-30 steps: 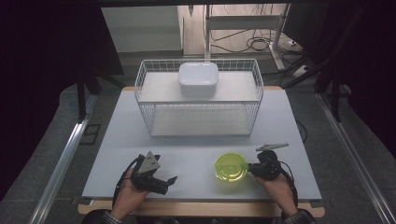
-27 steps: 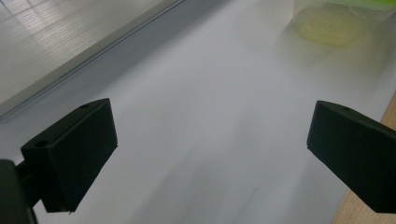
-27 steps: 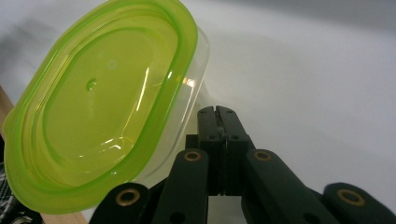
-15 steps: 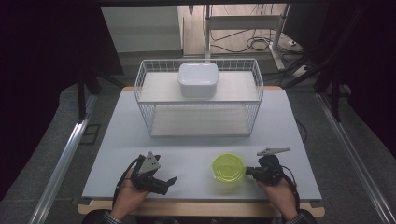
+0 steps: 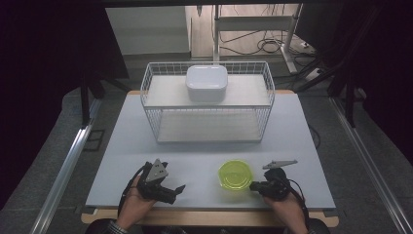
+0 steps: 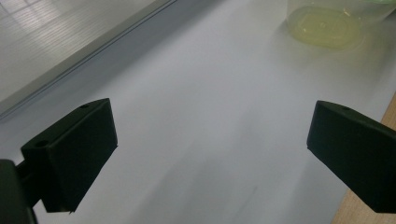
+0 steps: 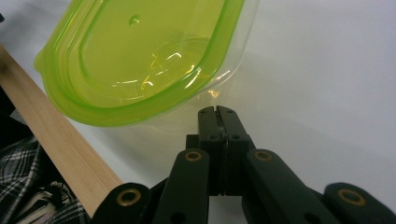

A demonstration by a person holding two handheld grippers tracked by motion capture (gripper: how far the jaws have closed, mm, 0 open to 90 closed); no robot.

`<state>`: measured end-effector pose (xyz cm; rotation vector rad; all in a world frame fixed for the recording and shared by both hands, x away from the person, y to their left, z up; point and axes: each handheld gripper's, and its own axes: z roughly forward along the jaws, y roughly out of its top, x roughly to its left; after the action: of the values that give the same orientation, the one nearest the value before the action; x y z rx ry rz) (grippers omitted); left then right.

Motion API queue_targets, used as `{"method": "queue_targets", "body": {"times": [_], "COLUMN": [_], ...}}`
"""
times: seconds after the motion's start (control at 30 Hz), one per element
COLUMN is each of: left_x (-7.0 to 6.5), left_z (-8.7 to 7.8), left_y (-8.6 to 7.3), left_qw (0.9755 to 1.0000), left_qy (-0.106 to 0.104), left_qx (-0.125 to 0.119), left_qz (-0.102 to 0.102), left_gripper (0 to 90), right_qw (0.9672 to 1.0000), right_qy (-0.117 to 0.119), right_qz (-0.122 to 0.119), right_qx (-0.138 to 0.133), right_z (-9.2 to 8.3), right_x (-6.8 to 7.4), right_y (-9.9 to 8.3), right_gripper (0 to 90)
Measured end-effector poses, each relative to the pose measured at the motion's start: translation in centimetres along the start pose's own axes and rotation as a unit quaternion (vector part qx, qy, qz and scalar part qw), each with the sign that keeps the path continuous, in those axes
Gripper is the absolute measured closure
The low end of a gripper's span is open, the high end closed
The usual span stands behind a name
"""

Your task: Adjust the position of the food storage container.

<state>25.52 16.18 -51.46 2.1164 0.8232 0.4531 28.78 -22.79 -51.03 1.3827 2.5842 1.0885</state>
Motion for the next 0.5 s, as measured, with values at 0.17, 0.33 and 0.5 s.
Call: {"method": "queue_targets", "body": {"times": [0.17, 0.33, 0.5], "left_x": [-0.1, 0.0, 0.1], "left_z": [0.0, 0.0, 0.0], "left_y": [0.0, 0.0, 0.0], "left_qw": [1.0, 1.0, 1.0], "left_qy": [0.0, 0.0, 0.001], "left_qx": [0.001, 0.001, 0.002], "left_qz": [0.001, 0.001, -0.001], "left_gripper": [1.5, 1.5, 1.5], "right_qw": [0.9999, 0.9997, 0.9992], "right_qy": [0.01, 0.021, 0.032], "right_qz": [-0.006, -0.013, -0.021], "right_qx": [0.005, 0.008, 0.008], "right_z": [1.1, 2.1, 3.2], "right_x": [0.6, 1.0, 1.5], "right_y": [0.6, 1.5, 2.4], "right_gripper": [89.9, 89.9, 89.9]}}
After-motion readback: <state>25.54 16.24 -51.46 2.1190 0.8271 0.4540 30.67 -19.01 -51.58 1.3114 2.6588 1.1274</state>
